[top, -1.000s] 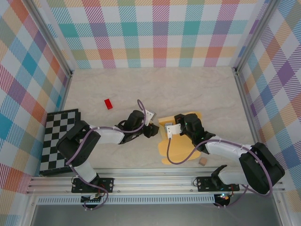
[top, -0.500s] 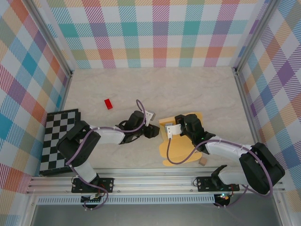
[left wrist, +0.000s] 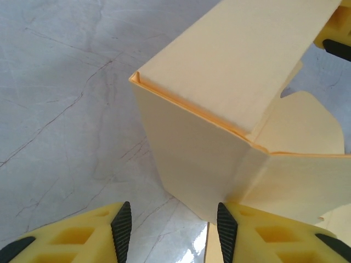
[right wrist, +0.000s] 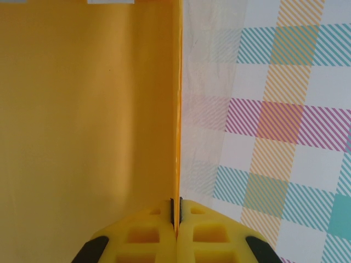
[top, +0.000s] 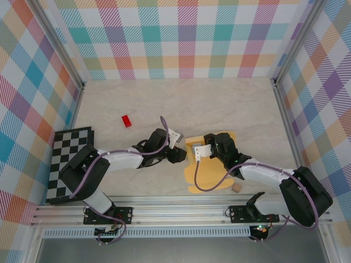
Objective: Fold the paper box
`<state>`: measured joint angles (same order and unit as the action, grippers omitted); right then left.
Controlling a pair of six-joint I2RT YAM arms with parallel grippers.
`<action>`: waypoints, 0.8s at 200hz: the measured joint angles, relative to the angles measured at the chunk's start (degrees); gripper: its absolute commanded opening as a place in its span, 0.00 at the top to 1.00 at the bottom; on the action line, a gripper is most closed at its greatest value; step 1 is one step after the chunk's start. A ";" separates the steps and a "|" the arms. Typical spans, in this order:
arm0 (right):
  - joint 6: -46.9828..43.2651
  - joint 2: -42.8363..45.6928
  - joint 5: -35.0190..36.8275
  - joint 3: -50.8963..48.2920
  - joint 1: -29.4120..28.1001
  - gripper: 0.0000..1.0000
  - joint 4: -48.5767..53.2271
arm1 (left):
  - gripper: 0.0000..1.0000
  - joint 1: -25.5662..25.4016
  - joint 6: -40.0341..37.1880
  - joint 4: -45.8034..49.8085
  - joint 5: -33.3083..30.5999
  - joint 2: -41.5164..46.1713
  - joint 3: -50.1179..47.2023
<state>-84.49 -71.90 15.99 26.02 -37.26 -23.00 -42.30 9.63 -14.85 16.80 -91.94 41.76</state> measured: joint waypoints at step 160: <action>-0.37 2.19 2.16 -3.32 -2.12 1.00 -3.61 | 0.44 -4.57 7.37 -3.26 -8.87 -0.48 0.44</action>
<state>-84.86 -69.71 18.15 22.70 -39.38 -26.61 -46.87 16.99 -18.11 7.92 -92.42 42.19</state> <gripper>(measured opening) 0.056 0.570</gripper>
